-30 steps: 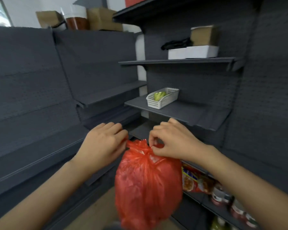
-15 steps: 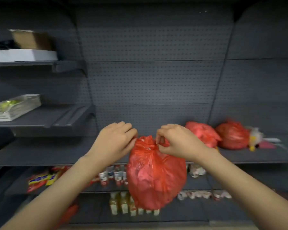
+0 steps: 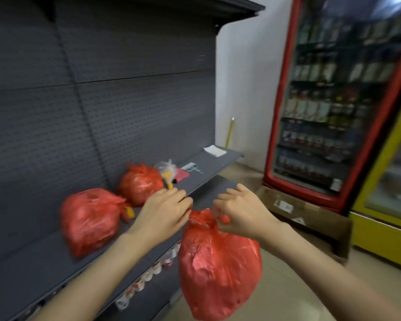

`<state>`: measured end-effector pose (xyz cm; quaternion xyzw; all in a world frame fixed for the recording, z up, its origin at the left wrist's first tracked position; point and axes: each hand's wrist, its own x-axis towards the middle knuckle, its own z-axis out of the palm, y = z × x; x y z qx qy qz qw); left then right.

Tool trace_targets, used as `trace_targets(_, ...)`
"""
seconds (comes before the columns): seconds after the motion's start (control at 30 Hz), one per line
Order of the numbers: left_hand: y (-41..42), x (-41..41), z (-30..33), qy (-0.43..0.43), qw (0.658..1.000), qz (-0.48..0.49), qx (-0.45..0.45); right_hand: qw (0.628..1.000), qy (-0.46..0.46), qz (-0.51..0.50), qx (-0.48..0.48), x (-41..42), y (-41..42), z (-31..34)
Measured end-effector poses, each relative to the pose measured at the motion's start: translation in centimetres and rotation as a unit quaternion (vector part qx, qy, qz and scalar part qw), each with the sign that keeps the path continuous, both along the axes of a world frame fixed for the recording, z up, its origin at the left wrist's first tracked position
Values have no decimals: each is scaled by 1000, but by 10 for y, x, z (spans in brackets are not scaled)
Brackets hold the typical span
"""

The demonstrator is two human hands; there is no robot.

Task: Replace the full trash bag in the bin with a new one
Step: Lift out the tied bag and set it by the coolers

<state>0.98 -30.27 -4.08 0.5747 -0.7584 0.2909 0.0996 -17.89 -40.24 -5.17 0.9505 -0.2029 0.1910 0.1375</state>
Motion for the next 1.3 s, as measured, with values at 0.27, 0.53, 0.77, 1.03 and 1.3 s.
trace_targets(0.27,-213,-85,-27,17,984,-178,11,982,53,-182,21,-107,-141,-18)
trace_targets(0.53,-402,-140,-33,5,954,-292,63,952,19,-304,32,-162,-280,-34)
trace_targets(0.77,-539,-194,-65,21,938,-322,122,924,-4,-376,68,-213,-394,-65)
trace_targets(1.03,-691,-251,-94,10,954,-261,148,898,-7,-415,147,-260,-551,-96)
trace_targets(1.3,-793,-277,-109,-28,958,-235,161,849,0,-477,227,-276,-655,-117)
